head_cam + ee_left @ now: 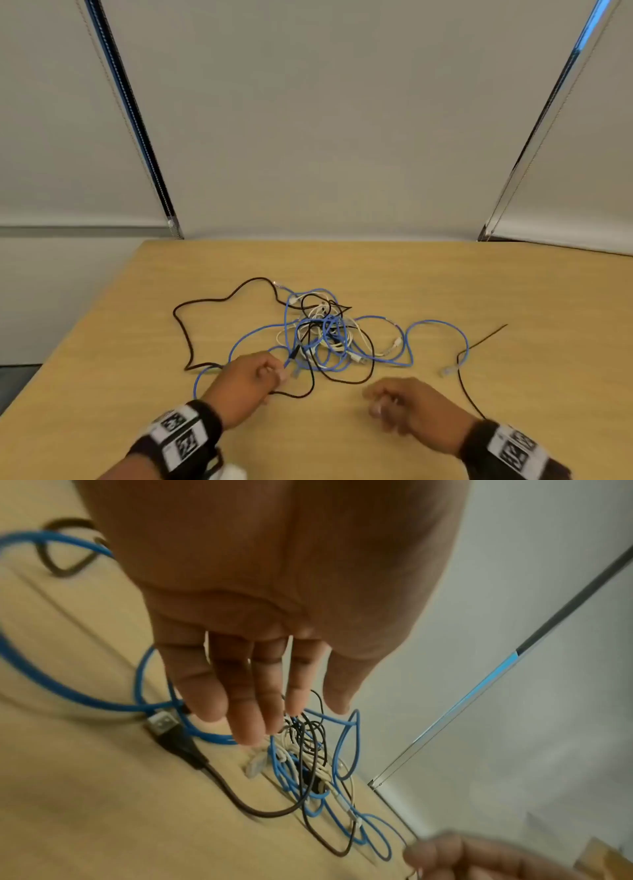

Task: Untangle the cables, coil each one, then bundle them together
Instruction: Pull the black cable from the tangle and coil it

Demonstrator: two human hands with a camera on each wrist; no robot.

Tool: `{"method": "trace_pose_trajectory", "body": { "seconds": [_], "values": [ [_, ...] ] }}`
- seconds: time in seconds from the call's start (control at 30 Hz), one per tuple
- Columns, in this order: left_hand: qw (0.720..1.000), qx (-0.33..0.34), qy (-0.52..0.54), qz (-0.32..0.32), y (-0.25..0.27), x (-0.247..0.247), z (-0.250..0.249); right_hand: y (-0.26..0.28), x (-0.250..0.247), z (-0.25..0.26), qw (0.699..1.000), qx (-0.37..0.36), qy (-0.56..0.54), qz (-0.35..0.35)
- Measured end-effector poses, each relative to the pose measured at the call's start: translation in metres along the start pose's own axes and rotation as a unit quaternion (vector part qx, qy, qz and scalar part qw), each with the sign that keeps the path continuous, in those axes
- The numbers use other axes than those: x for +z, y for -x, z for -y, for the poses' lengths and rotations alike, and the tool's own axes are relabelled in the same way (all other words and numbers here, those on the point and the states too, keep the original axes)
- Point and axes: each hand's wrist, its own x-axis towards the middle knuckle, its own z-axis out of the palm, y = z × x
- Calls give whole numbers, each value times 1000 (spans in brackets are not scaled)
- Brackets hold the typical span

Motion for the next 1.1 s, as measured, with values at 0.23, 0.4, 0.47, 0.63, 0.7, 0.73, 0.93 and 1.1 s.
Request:
{"method": "trace_pose_trajectory", "body": {
  "seconds": [0.23,0.4,0.47,0.63,0.7,0.73,0.93,1.1],
  "values": [
    [987,-18,-160,29,-25,28,-17,-48,13,34,993,-38,49,-96],
    [996,24,-59,56,-19,39,-35,-56,23,55,972,-144,166,-80],
    [995,47,-38,84,-12,36,-46,-57,20,60,962,-167,197,-85],
    [988,138,-40,52,4,14,-90,-65,7,62,960,-166,194,-118],
    [985,171,-10,29,6,-3,-113,-69,-5,61,964,-141,174,-146],
    [982,187,22,11,6,-14,-123,-70,-13,60,964,-123,169,-162],
    [950,224,215,-39,2,-60,-154,-68,-49,60,957,-97,183,-201],
    [962,191,88,-175,-13,-69,-154,-70,-56,80,947,-100,180,-247]
  ]
}}
